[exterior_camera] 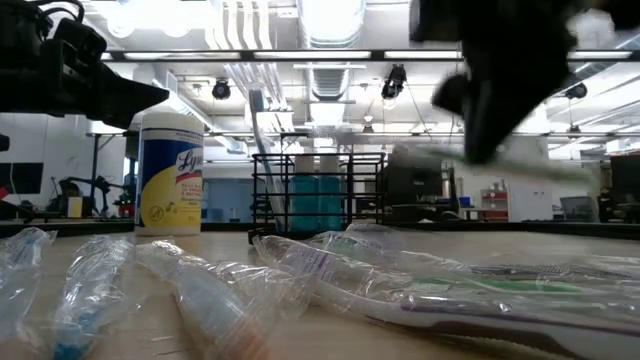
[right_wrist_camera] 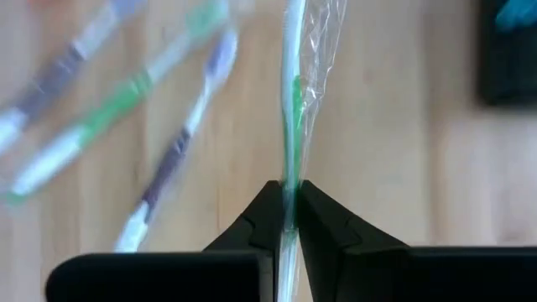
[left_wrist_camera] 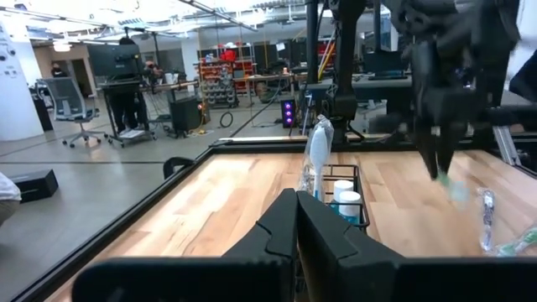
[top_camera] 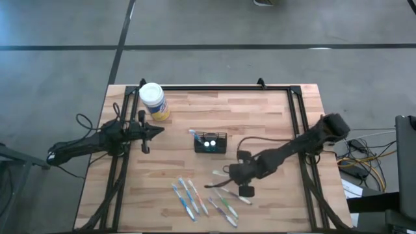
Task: Pick & Place toothbrushing station
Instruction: Put the right green toothbrush into the wire organizer
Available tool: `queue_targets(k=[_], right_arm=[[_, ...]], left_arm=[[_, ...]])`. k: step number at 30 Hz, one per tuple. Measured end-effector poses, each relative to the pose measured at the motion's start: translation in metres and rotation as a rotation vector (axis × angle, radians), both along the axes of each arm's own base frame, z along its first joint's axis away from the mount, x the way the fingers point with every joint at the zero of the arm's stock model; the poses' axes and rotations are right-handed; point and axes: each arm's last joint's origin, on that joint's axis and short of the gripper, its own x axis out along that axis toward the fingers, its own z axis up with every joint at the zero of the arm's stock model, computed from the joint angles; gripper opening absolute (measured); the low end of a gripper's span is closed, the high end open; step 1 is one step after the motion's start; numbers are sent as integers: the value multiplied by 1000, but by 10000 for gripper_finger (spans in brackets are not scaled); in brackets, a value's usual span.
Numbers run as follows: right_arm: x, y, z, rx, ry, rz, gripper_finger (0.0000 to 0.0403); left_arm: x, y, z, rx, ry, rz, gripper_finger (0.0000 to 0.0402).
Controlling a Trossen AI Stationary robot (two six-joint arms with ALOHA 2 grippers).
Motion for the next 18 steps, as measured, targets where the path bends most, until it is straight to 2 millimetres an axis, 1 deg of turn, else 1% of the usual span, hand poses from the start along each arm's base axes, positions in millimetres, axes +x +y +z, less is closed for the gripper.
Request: queue_targets(k=[2, 5, 9, 11, 14, 18], right_arm=[[-4, -4, 20, -13, -93, 17, 23], [-12, -12, 47, 15, -272, 55, 23], [-29, -28, 72, 36, -504, 91, 23], [-42, -39, 78, 34, -579, 90, 23], [-63, -56, 82, 23, -647, 70, 23], [-92, -71, 90, -5, -769, 78, 23]], left_arm=[[0, 0, 0, -2, -2, 0, 11], [0, 0, 0, -10, -6, 0, 12], [0, 0, 1, -19, -10, 0, 12], [0, 0, 1, -26, -11, -1, 12], [0, 0, 1, -40, -14, -1, 12], [0, 0, 1, -42, -14, -1, 12]])
